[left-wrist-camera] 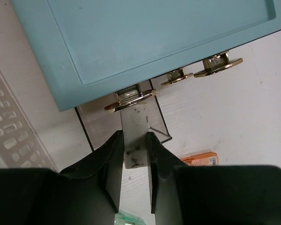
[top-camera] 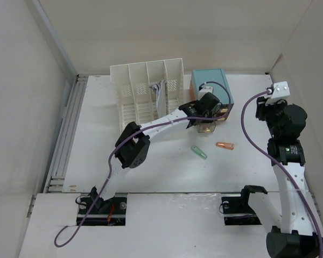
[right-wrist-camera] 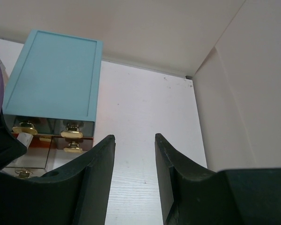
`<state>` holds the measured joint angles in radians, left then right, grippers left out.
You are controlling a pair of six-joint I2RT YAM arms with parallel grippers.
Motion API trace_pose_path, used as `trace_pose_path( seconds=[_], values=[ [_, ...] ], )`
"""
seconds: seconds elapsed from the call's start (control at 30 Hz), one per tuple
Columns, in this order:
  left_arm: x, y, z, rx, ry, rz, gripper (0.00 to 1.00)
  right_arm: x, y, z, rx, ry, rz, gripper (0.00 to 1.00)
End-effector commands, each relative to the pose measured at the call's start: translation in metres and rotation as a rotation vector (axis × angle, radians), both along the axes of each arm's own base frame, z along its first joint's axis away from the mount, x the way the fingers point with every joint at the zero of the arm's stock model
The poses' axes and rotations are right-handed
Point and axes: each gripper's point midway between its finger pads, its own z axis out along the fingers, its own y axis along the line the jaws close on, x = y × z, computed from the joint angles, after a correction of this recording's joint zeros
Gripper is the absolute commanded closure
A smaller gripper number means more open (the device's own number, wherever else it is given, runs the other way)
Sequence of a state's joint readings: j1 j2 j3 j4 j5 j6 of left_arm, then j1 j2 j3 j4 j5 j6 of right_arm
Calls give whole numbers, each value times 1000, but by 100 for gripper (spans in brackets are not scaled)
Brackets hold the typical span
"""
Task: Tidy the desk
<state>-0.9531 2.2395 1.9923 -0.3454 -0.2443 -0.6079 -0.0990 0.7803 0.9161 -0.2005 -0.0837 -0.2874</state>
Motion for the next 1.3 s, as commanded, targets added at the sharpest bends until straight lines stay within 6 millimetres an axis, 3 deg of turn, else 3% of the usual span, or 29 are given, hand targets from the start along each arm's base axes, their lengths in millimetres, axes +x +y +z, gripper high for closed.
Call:
trace_pose_path(
  seconds=[0.0, 0.13, 0.3, 0.33, 0.37, 0.43, 0.5, 0.53, 0.63, 0.73, 0.83, 0.87, 0.9, 0.93, 0.97, 1.0, 1.03, 1.07, 1.1, 1.13, 1.17, 1.2, 1.23, 1.27],
  values=[
    [18, -3, 20, -41, -50, 8, 97, 1, -4, 17, 12, -66, -8, 55],
    [22, 0, 15, -33, -45, 18, 89, 1, -2, 17, 12, -66, 1, 55],
    [30, 6, 15, -36, -40, 29, 65, 1, -3, 17, 12, -66, 1, 53],
    [30, 6, 15, -36, -40, 29, 49, 1, -3, 17, 12, -66, 1, 53],
    [30, 6, 15, -36, -40, 29, 44, 2, -3, 13, 14, -57, 1, 53],
    [28, 9, 9, -22, -29, 29, 41, 1, -5, 13, 14, -57, 1, 53],
    [28, 12, 21, -35, -49, 38, 90, 1, -5, 13, 14, -57, 1, 53],
    [29, 15, 16, -21, -48, 48, 100, 1, -5, 13, 14, -57, 1, 53],
    [20, 15, 35, -28, -81, 54, 100, 1, -6, 13, 14, -57, 1, 53],
    [-1, 9, 44, -31, -108, 24, 100, 1, -6, 13, 14, -57, 1, 53],
    [-35, 13, 58, -42, -122, -14, 100, 0, 8, 4, -100, -19, 114, 56],
    [-49, 14, 82, -83, -152, -28, 100, 1, 16, -4, -144, 8, 175, 61],
    [-65, 23, 61, -55, -120, -56, 100, -2, 40, -10, -187, 24, 336, 66],
    [-77, 26, 59, -58, -118, -94, 100, -8, 51, -32, -210, 99, 423, 85],
    [-90, 27, 89, -153, -156, -124, 100, -7, 58, -36, -304, 108, 515, 95],
    [-111, 41, 56, -112, -120, -156, 100, -10, 67, -45, -327, 132, 591, 100],
    [-119, 49, 56, -134, -119, -172, 100, -22, 83, -62, -310, 184, 715, 100],
    [-132, 54, 56, -150, -129, -214, 100, -24, 87, -63, -430, 160, 805, 100],
    [-139, 62, 87, -242, -180, -224, 100, -24, 93, -82, -436, 206, 891, 100],
    [-153, 79, 59, -213, -152, -220, 100, -28, 101, -91, -435, 214, 977, 100],
    [-161, 87, 60, -241, -158, -223, 100, -41, 106, -110, -395, 292, 1051, 100],
    [-168, 95, 60, -272, -169, -233, 100, -37, 107, -111, -477, 261, 1121, 100],
    [-182, 107, 64, -347, -192, -255, 100, -32, 109, -133, -408, 331, 1189, 100],
    [-187, 113, 65, -377, -205, -265, 100, -46, 111, -147, -336, 430, 1254, 100]
  ],
)
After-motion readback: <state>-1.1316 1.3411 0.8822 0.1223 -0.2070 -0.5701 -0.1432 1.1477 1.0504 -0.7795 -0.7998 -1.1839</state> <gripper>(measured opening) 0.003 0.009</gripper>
